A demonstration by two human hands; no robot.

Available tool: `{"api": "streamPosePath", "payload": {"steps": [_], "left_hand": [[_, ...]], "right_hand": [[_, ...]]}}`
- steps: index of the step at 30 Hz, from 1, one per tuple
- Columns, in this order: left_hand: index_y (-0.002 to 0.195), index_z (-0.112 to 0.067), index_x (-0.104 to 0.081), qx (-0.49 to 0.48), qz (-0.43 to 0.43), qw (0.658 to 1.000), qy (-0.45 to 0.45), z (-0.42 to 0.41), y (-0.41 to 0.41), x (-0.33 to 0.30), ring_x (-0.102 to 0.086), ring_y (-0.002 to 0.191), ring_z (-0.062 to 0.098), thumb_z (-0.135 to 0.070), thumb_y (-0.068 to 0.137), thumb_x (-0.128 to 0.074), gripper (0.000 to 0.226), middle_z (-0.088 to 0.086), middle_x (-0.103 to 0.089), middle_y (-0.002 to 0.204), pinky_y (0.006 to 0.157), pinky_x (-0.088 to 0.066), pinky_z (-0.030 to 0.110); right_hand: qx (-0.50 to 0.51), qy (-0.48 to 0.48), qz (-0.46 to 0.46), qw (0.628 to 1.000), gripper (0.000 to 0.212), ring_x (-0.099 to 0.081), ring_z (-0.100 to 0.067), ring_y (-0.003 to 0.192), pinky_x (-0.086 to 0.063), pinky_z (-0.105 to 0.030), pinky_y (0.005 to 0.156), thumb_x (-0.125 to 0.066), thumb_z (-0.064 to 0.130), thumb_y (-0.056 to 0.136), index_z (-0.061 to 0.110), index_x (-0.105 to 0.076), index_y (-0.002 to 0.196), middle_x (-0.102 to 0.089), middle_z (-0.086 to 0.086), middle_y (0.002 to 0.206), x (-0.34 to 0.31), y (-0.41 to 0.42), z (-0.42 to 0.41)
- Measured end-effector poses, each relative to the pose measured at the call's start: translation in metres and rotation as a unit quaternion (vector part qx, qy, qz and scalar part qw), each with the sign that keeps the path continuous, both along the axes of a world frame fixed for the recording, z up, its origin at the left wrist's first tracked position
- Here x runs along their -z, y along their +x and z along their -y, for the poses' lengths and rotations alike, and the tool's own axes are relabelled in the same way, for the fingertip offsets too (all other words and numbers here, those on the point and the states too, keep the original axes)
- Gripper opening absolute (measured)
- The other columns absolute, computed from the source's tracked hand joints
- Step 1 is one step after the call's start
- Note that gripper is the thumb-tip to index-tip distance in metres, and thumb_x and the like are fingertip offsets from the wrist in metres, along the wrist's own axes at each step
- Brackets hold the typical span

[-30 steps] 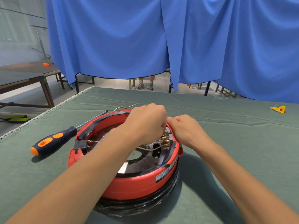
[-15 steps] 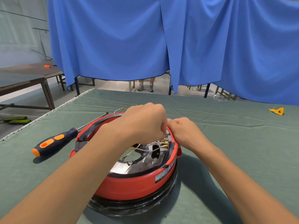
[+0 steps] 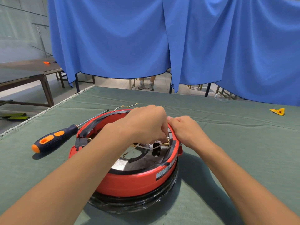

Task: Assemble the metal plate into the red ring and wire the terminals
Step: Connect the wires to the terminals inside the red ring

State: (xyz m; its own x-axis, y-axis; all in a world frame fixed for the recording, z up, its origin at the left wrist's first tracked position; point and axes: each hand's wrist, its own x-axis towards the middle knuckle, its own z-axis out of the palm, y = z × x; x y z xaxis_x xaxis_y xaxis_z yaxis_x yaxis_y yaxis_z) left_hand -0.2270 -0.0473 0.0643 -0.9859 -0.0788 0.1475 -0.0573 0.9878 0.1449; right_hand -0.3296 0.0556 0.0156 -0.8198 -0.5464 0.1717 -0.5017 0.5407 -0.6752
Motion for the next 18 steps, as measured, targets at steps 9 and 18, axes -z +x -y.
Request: {"api": "streamPosePath", "payload": {"steps": [9,18], "left_hand": [[0.078,-0.03,-0.076,0.002,0.036,0.999,0.035,0.013,-0.001,-0.004,-0.053,0.048,-0.005,-0.035,0.079,-0.072,0.007,-0.013,-0.064,0.049,0.05,-0.037,0.023],[0.074,-0.028,-0.075,-0.005,0.032,0.999,0.035,0.012,-0.004,-0.002,-0.053,0.047,-0.005,-0.037,0.08,-0.071,0.011,-0.013,-0.063,0.047,0.049,-0.034,0.022]], "right_hand": [[-0.004,0.005,0.001,1.0,0.055,-0.041,-0.018,0.054,-0.031,-0.032,0.055,-0.039,0.039,0.099,0.016,-0.041,0.048,-0.046,0.001,0.051,-0.002,0.0,0.001],[-0.003,-0.001,0.014,1.0,0.053,-0.04,-0.014,0.044,-0.029,-0.026,0.048,-0.04,0.04,0.098,0.017,-0.044,0.051,-0.046,0.005,0.045,-0.002,0.001,0.0]]}}
